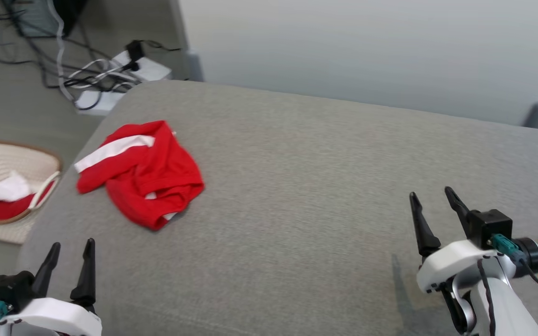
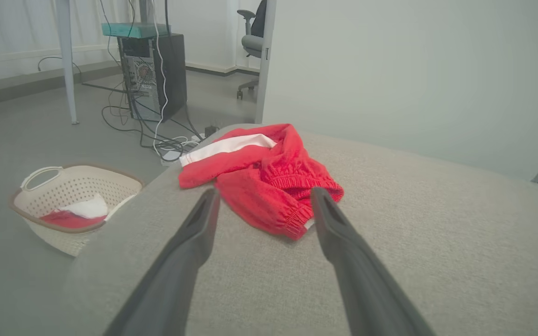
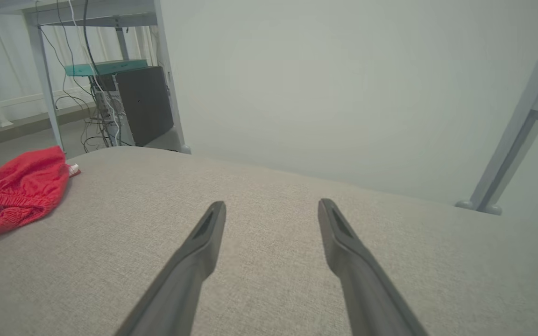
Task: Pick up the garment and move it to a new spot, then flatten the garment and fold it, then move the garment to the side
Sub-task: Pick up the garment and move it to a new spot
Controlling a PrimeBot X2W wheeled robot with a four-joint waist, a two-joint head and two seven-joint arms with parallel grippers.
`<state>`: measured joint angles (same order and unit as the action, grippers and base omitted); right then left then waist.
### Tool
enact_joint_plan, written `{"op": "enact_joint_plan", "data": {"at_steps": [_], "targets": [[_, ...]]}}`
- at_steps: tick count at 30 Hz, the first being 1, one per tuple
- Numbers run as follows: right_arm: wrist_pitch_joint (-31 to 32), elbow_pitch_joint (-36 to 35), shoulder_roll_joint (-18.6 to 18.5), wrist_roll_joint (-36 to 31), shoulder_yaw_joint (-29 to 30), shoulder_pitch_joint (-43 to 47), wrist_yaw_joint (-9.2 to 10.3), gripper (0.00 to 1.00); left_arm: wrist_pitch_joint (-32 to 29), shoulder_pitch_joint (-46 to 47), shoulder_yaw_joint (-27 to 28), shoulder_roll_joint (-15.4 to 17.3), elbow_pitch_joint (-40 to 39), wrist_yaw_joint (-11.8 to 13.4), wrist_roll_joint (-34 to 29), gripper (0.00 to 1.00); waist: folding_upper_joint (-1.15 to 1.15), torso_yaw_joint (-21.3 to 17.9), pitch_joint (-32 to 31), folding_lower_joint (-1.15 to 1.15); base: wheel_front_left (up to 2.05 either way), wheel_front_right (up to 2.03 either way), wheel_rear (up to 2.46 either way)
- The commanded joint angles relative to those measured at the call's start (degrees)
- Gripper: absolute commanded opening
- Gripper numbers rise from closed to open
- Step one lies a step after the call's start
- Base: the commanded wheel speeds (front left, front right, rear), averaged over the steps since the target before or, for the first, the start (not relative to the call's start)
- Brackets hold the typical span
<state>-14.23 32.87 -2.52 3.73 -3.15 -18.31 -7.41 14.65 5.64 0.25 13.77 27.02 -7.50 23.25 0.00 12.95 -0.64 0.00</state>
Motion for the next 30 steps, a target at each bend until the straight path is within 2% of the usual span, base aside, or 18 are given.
{"op": "enact_joint_plan", "data": {"at_steps": [1,7,12,24,30], "targets": [[-0.8,-0.7,-0.4,0.9,-2.3,-3.2,-0.08,1.00,0.3,3.9,2.6,2.2,-0.4,0.0,-0.3,1.00,0.00,5.3,0.7,0.00,0.00,0.00,0.00],[-0.8,1.7,-0.4,1.5,-4.0,-6.3,-0.08,1.00,0.3,6.0,2.9,3.5,2.3,0.0,0.3,1.00,0.00,12.5,1.8,0.00,0.00,0.00,0.00],[-0.8,4.0,-0.4,1.3,-3.7,-8.6,-0.08,1.00,0.3,8.1,3.6,4.4,4.5,0.0,0.8,1.00,0.00,16.6,2.5,0.00,0.00,0.00,0.00],[-0.8,5.8,-0.4,1.9,-5.0,-10.8,-0.08,1.00,0.3,7.9,6.4,4.1,5.0,0.0,0.9,1.00,0.00,17.2,3.0,0.00,0.00,0.00,0.00],[-0.8,5.5,-0.4,1.7,-4.7,-10.4,-0.08,1.00,0.3,8.5,4.1,3.9,4.5,0.0,2.4,1.00,0.00,16.6,3.4,0.00,0.00,0.00,0.00]]}}
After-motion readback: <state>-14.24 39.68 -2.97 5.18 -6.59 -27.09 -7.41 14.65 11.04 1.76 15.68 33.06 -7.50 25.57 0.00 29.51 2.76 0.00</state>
